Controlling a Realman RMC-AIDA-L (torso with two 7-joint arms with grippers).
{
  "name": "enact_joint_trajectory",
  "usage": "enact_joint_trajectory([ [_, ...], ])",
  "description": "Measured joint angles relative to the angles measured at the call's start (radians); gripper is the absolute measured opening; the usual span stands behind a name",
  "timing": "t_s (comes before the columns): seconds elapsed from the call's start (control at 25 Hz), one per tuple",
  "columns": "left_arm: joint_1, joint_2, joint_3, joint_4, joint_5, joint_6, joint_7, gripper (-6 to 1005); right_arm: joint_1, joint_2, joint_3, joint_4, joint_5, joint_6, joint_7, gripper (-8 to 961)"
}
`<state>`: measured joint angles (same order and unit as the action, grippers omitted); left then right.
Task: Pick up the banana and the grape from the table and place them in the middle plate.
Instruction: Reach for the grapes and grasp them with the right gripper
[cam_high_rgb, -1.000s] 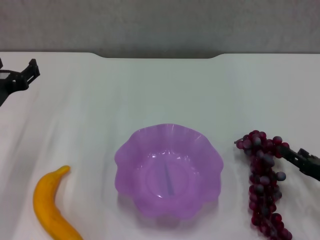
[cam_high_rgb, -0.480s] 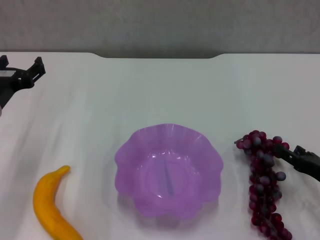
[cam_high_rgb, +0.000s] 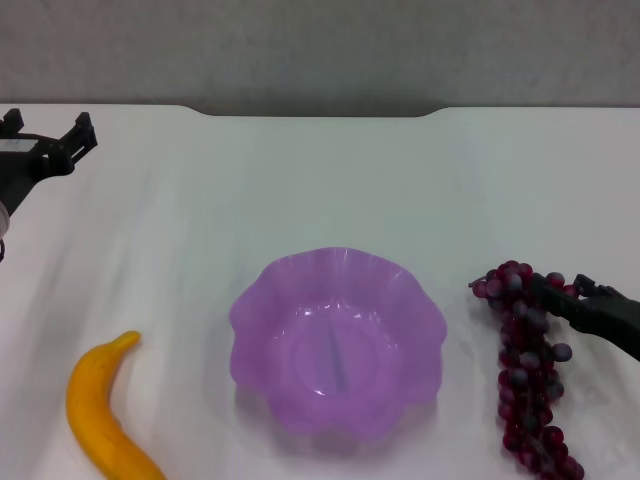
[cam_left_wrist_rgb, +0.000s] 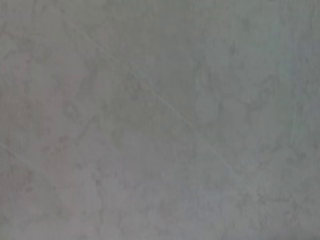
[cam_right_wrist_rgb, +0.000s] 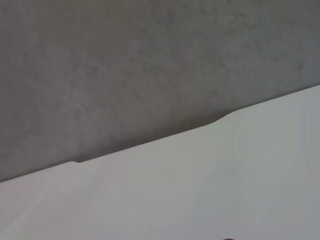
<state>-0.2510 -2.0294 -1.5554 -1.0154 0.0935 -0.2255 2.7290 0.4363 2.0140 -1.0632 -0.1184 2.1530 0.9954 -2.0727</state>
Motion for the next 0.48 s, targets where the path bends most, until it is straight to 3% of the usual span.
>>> enact_joint_trajectory([
  [0.48, -0.005, -0.001, 0.0, 0.0, 0.0, 0.0, -0.001, 880, 0.015, 0.004, 0.007, 0.048, 0.002, -0.007, -0.03, 780],
])
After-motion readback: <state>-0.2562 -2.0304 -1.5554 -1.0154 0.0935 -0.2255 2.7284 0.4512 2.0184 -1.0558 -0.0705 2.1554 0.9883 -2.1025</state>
